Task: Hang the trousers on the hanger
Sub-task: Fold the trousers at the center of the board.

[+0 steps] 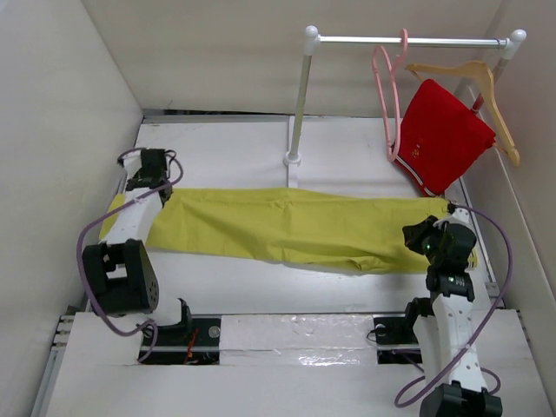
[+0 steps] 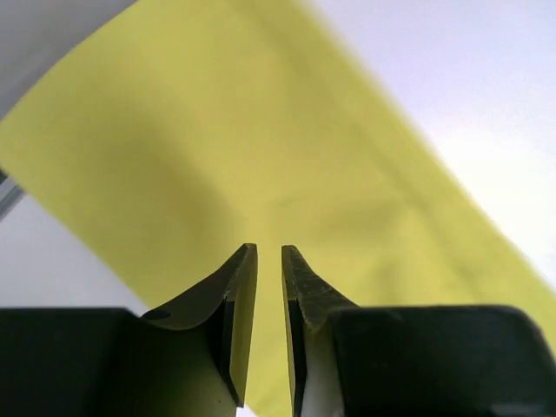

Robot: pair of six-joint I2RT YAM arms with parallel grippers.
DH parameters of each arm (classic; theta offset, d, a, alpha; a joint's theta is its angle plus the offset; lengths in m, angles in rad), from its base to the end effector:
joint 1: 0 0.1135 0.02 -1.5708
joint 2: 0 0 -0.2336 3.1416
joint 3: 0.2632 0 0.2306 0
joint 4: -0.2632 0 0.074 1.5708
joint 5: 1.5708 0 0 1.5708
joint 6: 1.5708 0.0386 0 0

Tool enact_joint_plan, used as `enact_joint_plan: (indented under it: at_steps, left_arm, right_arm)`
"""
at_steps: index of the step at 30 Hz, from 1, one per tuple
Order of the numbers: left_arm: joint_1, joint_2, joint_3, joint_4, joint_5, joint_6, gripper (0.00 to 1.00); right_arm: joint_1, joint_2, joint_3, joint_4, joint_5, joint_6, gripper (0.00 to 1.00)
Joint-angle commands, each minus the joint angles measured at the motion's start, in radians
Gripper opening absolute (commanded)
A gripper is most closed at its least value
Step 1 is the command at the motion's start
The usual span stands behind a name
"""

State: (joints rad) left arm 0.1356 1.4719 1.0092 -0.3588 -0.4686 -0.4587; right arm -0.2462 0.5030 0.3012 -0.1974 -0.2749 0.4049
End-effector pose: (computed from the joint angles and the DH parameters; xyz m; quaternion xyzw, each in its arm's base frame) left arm 0.2917 0.0574 0.2209 -0.3463 0.8407 0.1560 0.3861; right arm 0.1460 -0.0259 0.1971 0.1922 0.8063 0.1572 0.5369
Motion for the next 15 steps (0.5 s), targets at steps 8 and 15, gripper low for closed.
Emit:
enact_joint_plan:
  at_steps: [8,15]
  left_arm:
    - [-0.525,0.047,0.16,0.066,0.169,0.037,0.17]
    - [-0.551,0.048,0.158,0.228,0.576,0.158,0.32]
  right_arm:
    - [0.148,0.135,0.022,0.151,-0.08,-0.115,0.06]
    - [0.292,0.209,-0.001,0.252,0.008,-0.087,0.13]
